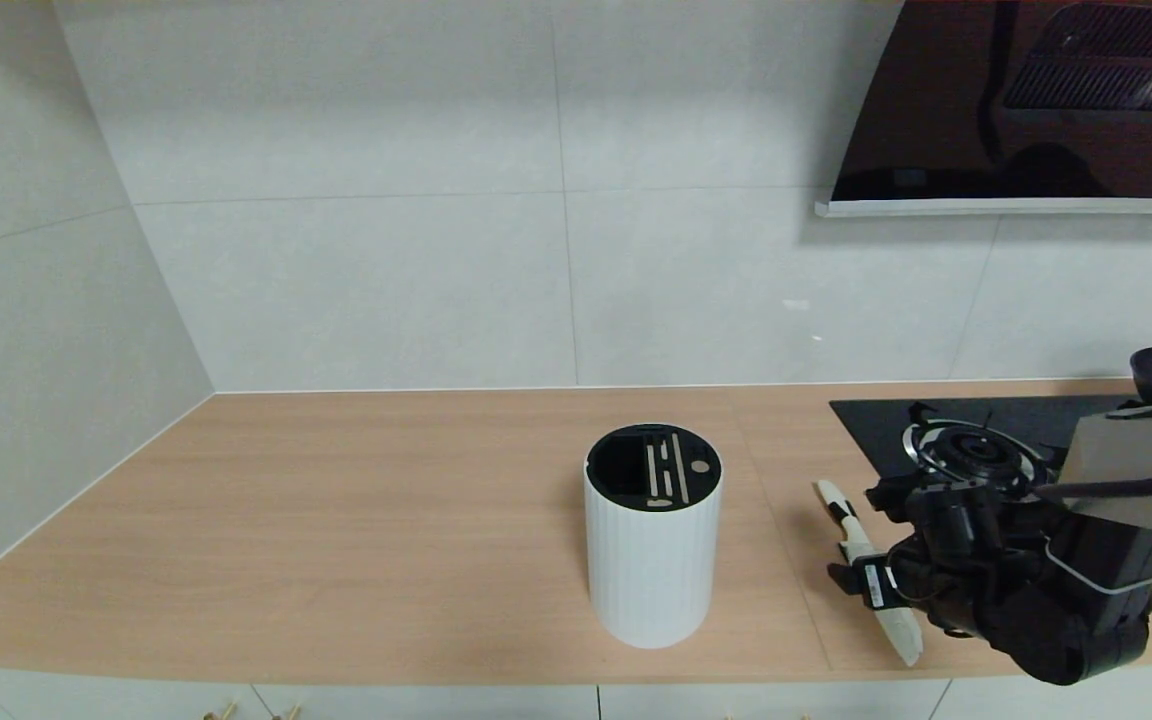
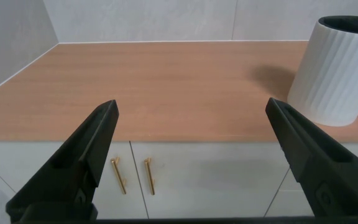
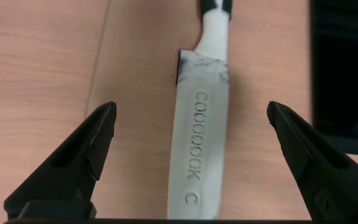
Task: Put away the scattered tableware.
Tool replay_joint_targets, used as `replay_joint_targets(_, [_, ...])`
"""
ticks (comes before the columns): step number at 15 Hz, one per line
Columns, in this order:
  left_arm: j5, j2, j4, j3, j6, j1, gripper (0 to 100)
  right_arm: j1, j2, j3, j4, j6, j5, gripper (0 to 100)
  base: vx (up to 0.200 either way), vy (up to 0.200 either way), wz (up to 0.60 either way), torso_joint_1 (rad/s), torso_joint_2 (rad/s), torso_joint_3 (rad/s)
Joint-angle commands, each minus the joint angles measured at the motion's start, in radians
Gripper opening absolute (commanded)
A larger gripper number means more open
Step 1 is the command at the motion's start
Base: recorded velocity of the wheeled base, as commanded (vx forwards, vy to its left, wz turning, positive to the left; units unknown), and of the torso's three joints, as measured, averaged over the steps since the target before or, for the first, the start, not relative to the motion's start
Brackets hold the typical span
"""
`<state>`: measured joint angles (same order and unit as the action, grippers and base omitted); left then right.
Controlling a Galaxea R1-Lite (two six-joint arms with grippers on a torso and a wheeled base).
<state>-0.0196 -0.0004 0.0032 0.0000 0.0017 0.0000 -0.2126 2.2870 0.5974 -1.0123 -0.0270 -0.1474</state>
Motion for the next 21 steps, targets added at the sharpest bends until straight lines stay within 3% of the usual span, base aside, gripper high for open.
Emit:
replay_joint_targets(1, [0.000,0.000,0.000,0.000,0.000,0.000,100,0.001,0.048,0.028,0.000,-0.021,0.000,100,0.000,0.000,0.00,0.000,0.00,0.000])
replay_joint_targets(8, [0.000,0.000,0.000,0.000,0.000,0.000,100,0.019,0.097,0.120,0.012,-0.088,-0.009,100,0.000,0.000,0.00,0.000,0.00,0.000])
replay_joint_targets(21, [0.000,0.000,0.000,0.000,0.000,0.000,100,0.027,0.124,0.127,0.011,-0.088,-0.024,100,0.000,0.000,0.00,0.000,0.00,0.000])
